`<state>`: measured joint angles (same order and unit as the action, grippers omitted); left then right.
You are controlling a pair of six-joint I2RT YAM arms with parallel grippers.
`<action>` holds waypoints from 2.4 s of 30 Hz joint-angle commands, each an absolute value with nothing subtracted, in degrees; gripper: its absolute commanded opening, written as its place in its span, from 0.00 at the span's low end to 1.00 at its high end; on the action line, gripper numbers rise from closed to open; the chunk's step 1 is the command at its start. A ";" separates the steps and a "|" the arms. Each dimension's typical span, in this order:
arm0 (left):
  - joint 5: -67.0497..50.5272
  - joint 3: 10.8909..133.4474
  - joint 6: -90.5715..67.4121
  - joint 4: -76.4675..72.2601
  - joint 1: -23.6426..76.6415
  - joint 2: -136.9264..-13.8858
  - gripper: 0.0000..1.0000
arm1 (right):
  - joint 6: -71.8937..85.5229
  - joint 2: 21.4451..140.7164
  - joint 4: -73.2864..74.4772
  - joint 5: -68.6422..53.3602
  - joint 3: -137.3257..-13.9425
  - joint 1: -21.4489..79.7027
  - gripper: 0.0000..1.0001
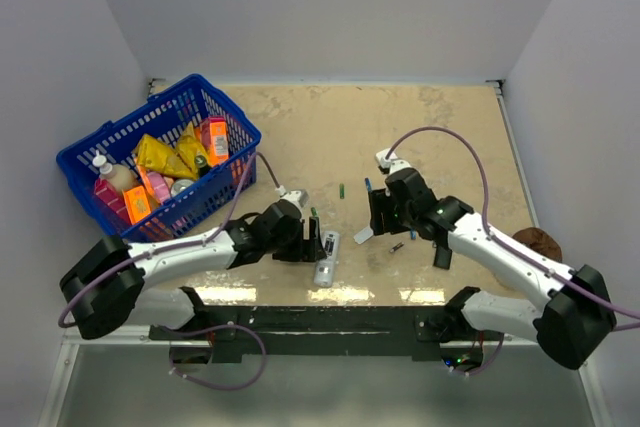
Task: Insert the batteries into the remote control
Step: Place the remote control at the center of the board, then pick up the battery cover at the center of the board, then adjust the battery cover.
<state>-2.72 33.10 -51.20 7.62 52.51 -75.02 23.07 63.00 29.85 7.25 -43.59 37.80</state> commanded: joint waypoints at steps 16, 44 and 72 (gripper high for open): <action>8.97 37.53 -19.70 6.08 52.38 -55.12 0.82 | 18.19 87.53 34.19 6.59 -56.95 37.71 0.40; -1.04 33.31 -5.11 -10.01 52.38 -54.84 0.83 | 16.70 92.38 37.26 7.74 -58.62 37.71 0.01; 7.55 41.75 19.24 -19.51 60.99 -73.47 0.75 | 20.21 78.66 39.73 6.77 -68.29 43.24 0.00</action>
